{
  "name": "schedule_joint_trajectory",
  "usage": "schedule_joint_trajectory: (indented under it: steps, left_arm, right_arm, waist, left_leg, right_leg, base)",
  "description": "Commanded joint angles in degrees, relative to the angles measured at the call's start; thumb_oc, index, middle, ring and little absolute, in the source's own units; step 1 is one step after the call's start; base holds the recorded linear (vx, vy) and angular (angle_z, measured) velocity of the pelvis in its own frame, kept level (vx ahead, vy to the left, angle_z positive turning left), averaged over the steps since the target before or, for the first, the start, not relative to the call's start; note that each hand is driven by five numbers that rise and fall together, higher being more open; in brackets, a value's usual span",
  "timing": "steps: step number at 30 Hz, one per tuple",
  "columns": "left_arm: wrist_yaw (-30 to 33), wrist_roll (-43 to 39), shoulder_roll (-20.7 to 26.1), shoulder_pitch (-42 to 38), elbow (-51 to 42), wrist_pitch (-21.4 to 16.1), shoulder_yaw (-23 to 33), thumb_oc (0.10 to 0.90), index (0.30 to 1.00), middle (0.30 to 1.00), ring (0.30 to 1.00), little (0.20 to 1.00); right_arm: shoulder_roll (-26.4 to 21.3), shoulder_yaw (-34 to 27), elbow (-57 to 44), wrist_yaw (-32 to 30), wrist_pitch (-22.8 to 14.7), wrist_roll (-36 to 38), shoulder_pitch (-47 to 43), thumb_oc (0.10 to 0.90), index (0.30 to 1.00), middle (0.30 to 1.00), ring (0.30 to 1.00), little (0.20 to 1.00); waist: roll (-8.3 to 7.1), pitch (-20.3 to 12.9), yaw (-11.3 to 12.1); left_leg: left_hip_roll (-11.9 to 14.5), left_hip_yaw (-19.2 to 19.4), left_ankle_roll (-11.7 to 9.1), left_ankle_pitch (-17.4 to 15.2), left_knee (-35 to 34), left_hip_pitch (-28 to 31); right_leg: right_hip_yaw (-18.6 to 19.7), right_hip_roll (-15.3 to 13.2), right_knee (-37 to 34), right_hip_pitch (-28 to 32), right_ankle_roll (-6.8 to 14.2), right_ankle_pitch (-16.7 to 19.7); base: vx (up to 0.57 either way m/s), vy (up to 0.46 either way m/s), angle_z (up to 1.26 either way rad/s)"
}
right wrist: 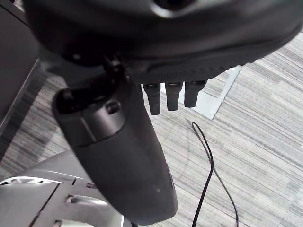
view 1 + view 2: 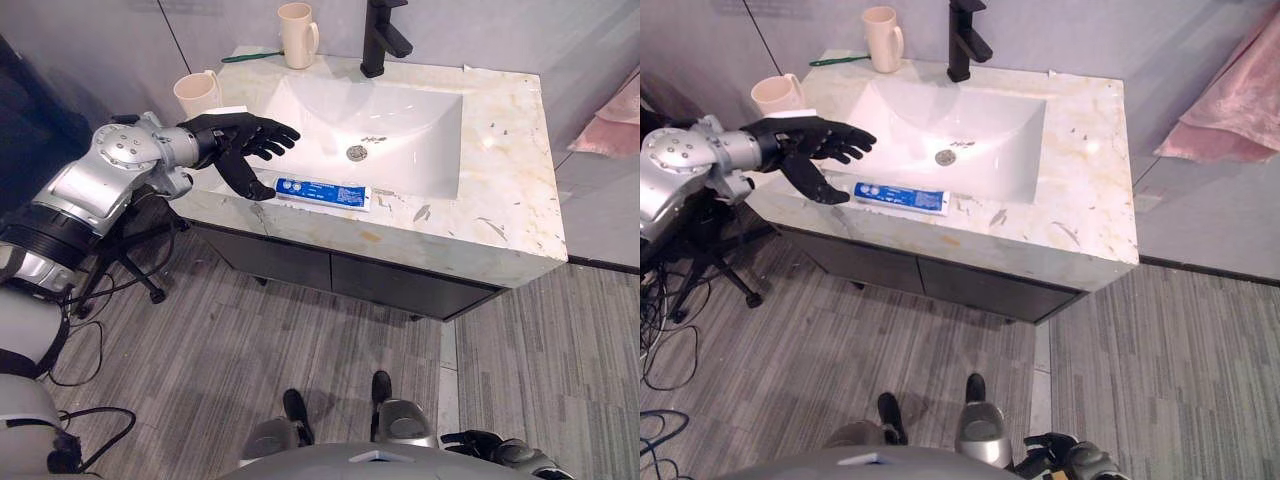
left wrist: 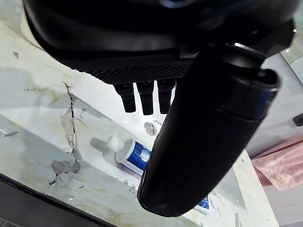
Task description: Organize the bathroom.
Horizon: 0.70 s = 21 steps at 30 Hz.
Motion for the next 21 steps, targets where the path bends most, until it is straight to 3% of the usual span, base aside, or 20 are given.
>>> schedule_joint_trajectory:
  steps: [1,21]
  left_arm:
    - [3.1,1.8,1.7,-7.7,0.5,-3.3,7.3,0.800,0.900,0.900,0.900,0.900]
    - [8.4,5.1,2.3,-7.6,-1.0,-3.9,8.5,0.800,0.900,0.900,0.900,0.900]
  right_arm:
    - [-3.2,1.0,1.5,0.1,0.0,0.3,-0.3,0.800,0.900,0.900,0.900,0.900]
    - [-5.1,1.1,0.6,0.2,-1.3,0.5,-0.9,0.800,0.900,0.900,0.900,0.900]
  waist:
    - [0.09,1.2,0.1]
    - [1.83,4.0,-1.4]
  left_leg:
    - [3.4,3.1,-1.6,-4.0,7.2,-1.0]
    - [3.4,3.3,-1.7,-3.9,7.0,-2.0]
  right_leg:
    - [0.6,-4.1,2.9,-2.3,6.6,-2.3]
    - [1.3,-4.2,4.0,-4.2,6.0,-2.7]
  base:
    - [0.00,0.000,0.00]
    - [-0.02,0.001,0.00]
